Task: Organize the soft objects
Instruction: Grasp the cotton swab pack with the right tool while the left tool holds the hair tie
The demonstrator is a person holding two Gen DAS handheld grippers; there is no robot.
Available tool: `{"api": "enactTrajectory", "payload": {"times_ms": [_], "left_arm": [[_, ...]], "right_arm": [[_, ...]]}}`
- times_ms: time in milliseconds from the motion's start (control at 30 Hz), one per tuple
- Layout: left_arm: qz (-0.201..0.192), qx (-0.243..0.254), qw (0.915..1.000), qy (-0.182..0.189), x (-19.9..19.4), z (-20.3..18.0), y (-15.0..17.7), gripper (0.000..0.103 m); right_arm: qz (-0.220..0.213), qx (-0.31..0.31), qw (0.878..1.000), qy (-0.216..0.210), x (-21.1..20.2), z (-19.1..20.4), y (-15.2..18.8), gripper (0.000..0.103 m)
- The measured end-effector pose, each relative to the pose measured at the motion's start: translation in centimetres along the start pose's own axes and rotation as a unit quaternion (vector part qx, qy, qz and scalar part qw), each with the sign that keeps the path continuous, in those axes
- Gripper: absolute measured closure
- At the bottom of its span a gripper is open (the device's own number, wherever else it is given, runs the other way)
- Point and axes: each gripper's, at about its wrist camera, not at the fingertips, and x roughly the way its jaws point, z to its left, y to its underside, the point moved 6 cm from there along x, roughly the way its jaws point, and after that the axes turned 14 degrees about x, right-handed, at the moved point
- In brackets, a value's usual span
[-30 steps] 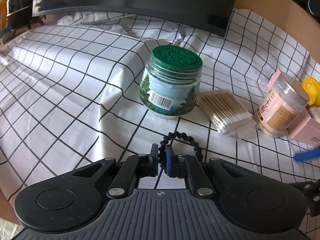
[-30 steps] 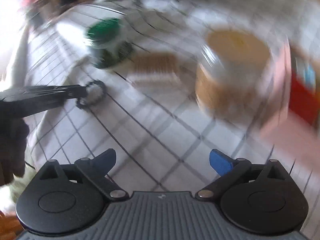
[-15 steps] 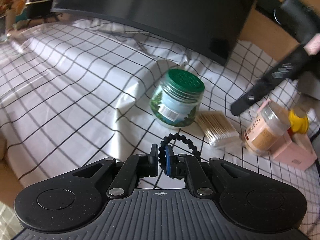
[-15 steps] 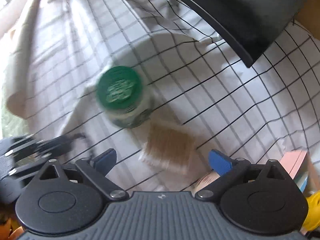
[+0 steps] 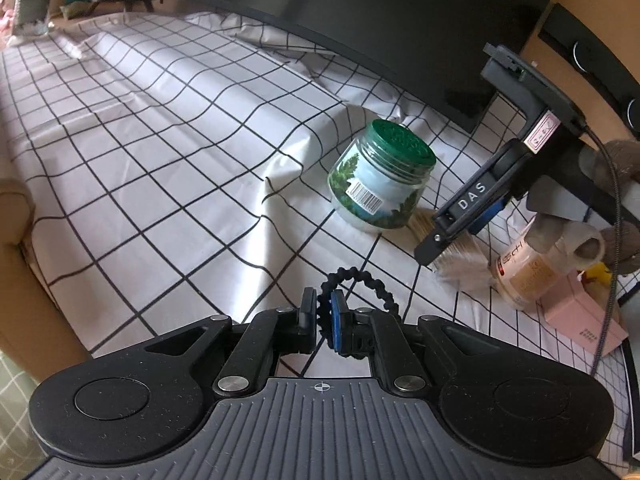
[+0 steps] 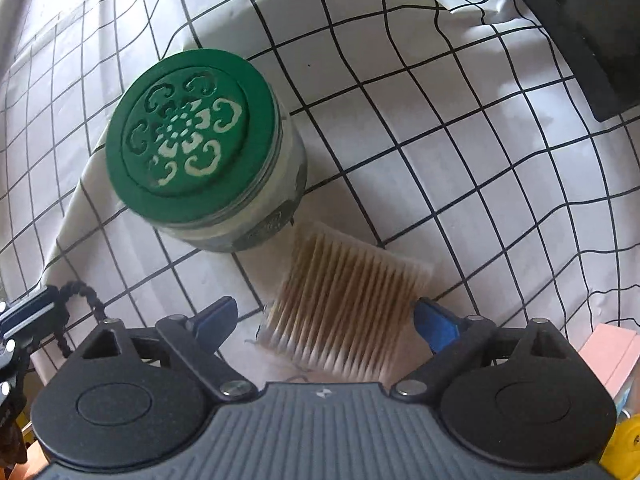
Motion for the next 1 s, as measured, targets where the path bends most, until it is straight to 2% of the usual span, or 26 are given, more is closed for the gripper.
{"api": "enactTrajectory", "payload": {"times_ms": [133, 300, 500, 533, 600, 667, 733, 1000], "left_arm": [[0.001, 0.0, 1.0, 0.006, 0.1, -0.3, 0.1, 0.094], [0.002, 0.002, 0.9999, 0.012, 0.4, -0.7, -0.1, 0.094], [-0.008, 0.017, 0.9997, 0.018, 0.0, -1.8, -1.1, 0.094], [-0.009, 0.019, 0.9996, 0.019, -0.1, -2.0, -1.2, 0.094], [-0.01, 0.023, 0.9994, 0.022, -0.2, -2.4, -1.3, 0.094], [-0.009, 0.026, 0.9993, 0.023, -0.2, -2.7, -1.2, 0.094], [-0.008, 0.025, 0.9994, 0.023, -0.3, -2.7, -1.0, 0.094], [0.001, 0.004, 0.9999, 0.013, -0.4, -1.8, 0.3, 0.094]], "right_arm": [[-0.006, -0.006, 1.0, 0.007, -0.1, -0.2, -0.1, 0.026], [-0.02, 0.002, 1.0, 0.007, -1.7, -1.1, 0.3, 0.038], [-0.04, 0.004, 0.999, -0.024, -4.8, -1.1, 1.7, 0.066], [-0.042, -0.001, 0.999, -0.028, -5.3, -1.0, 1.9, 0.068], [-0.052, -0.004, 0.998, -0.022, -5.9, -0.9, 1.9, 0.067], [-0.048, -0.01, 0.998, -0.024, -5.8, -0.9, 1.5, 0.058], [-0.041, 0.001, 0.999, -0.015, -5.0, -1.6, 0.8, 0.025], [0.005, 0.034, 0.999, -0.011, -1.3, -2.0, 0.1, 0.023]]}}
